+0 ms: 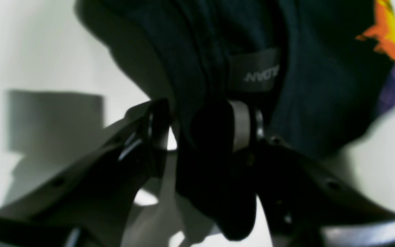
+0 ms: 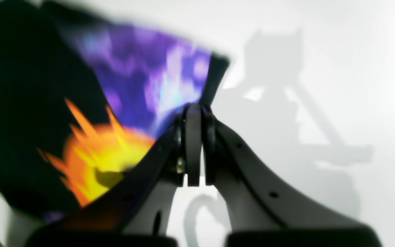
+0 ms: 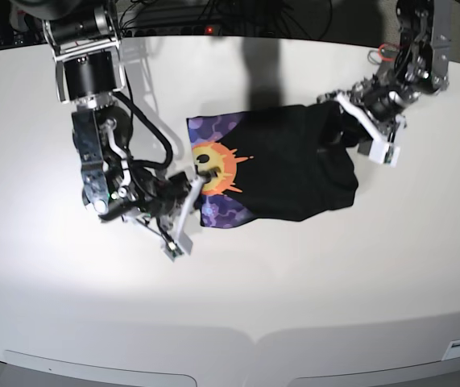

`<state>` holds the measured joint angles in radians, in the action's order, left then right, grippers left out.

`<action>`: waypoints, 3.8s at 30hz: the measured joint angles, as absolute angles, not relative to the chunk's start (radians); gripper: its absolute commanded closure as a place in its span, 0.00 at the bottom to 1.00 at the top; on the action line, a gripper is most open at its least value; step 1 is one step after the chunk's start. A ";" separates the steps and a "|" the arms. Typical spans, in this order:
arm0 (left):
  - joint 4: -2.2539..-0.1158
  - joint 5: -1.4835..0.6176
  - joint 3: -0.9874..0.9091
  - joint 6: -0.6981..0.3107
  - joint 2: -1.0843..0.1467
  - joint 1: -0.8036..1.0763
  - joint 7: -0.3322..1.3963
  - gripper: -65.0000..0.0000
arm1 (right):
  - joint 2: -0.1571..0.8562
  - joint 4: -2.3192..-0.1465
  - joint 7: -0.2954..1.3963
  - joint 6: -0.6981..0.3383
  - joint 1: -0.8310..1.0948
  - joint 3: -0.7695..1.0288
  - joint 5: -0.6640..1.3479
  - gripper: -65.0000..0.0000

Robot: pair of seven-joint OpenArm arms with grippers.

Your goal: Fold the T-shirt properly

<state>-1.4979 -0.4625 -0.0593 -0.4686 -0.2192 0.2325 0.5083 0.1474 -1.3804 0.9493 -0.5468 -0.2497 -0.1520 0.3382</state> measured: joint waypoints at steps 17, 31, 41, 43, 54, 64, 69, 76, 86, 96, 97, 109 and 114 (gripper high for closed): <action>-1.413 -0.358 -0.059 -0.422 -0.220 -0.049 0.524 0.62 | 0.205 -1.781 1.074 -0.617 0.075 -0.135 0.418 1.00; -1.520 -0.549 -0.060 -0.423 -0.227 0.027 0.739 0.73 | 0.201 -1.490 0.876 -0.574 -0.254 -0.059 0.361 1.00; -1.578 -0.522 -0.059 -0.422 -0.226 0.302 0.493 0.73 | 0.202 -1.271 0.812 -0.572 -0.336 -0.163 0.361 1.00; -1.578 -0.468 -0.060 -0.418 -0.220 0.331 0.444 0.73 | 0.202 -1.271 0.823 -0.572 -0.332 -0.177 0.366 1.00; -1.532 -0.384 -0.062 -0.339 -0.157 0.215 0.424 0.73 | 0.204 -1.305 0.884 -0.629 -0.217 -0.180 0.467 1.00; -1.369 -0.385 -0.064 -0.339 -0.157 0.093 0.410 0.73 | 0.169 -1.538 0.896 -0.662 -0.004 -0.179 0.467 1.00; -1.357 -0.382 -0.064 -0.339 -0.157 0.061 0.419 0.73 | 0.110 -1.601 0.899 -0.667 0.065 -0.179 0.462 1.00; -1.377 -0.380 -0.064 -0.339 -0.176 0.042 0.506 0.73 | 0.100 -1.671 0.947 -0.671 0.070 -0.159 0.451 1.00; -1.711 -0.426 -0.064 -0.339 -0.255 0.120 0.695 1.00 | 0.196 -1.867 1.059 -0.650 0.075 0.101 0.519 1.00; -1.977 -0.425 -0.064 -0.250 -0.258 0.463 0.656 1.00 | 0.237 -1.883 1.101 -0.690 0.334 0.504 0.693 1.00; -2.001 -0.429 -0.065 -0.235 -0.261 0.505 0.637 1.00 | 0.232 -1.892 1.104 -0.690 0.369 0.542 0.711 1.00; -2.053 -0.405 -0.205 -0.237 -0.259 0.905 0.558 1.00 | 0.044 -1.934 1.091 -0.693 0.768 0.854 0.846 1.00; -1.966 -0.351 -0.260 -0.257 -0.263 0.989 0.439 1.00 | -0.073 -1.887 1.040 -0.693 0.827 0.847 0.750 1.00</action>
<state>-1.9663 -0.3508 -0.2604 -0.2565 -0.2630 0.9886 0.4393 -0.0727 -1.8870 1.0405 -0.6933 0.8272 0.8474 0.7502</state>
